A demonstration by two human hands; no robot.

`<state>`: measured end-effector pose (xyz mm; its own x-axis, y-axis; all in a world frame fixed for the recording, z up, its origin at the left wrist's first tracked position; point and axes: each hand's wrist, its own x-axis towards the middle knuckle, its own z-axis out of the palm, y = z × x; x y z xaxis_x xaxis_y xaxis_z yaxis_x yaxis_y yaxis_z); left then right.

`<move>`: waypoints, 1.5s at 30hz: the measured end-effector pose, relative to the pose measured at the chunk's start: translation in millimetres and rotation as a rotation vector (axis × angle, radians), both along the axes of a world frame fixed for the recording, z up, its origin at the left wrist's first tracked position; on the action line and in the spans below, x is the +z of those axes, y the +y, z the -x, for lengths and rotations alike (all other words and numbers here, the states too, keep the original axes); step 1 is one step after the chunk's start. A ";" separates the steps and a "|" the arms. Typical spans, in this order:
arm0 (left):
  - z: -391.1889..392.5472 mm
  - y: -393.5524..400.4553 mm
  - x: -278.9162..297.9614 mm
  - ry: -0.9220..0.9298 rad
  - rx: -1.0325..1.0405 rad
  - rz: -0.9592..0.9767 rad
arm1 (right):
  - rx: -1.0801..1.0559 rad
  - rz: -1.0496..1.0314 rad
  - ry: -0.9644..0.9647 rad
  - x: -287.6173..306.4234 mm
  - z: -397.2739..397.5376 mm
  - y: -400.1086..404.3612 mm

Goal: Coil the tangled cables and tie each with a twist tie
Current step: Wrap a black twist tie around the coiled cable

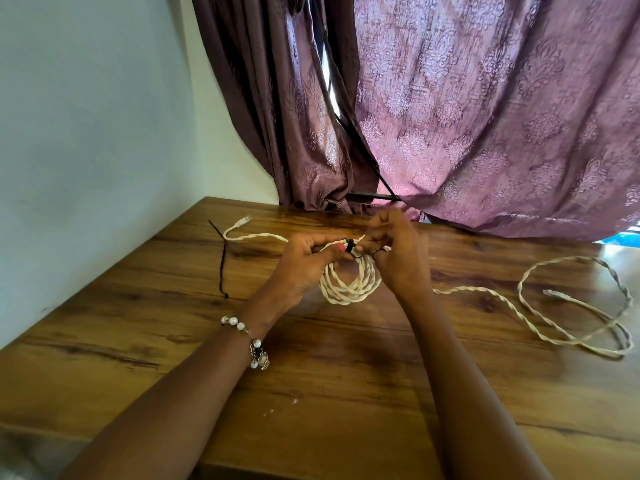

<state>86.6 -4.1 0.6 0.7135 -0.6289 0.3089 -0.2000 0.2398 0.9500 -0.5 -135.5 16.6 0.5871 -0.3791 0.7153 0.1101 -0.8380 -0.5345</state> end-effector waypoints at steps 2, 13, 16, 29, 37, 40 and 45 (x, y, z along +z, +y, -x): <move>-0.6 -0.5 -0.9 0.011 0.003 0.005 | -0.014 0.048 0.056 0.3 -1.3 -3.9; -1.5 1.4 -2.4 0.033 0.007 -0.001 | -0.161 0.692 0.129 -0.9 -2.4 2.2; -1.3 3.2 -1.2 0.028 -0.005 -0.025 | -0.124 0.706 0.109 -1.0 0.0 1.2; 0.1 6.1 0.4 0.031 -0.015 -0.064 | -0.103 0.702 0.075 -2.0 -3.9 4.3; 2.3 2.7 0.9 0.044 -0.002 -0.076 | -0.037 0.549 0.111 -9.5 -9.4 -6.7; 2.0 1.2 2.5 0.045 0.015 -0.064 | 0.021 0.462 0.132 -7.8 -4.3 -15.5; 3.4 0.1 2.6 0.058 0.044 -0.064 | 0.063 0.436 0.125 -2.9 0.3 -13.6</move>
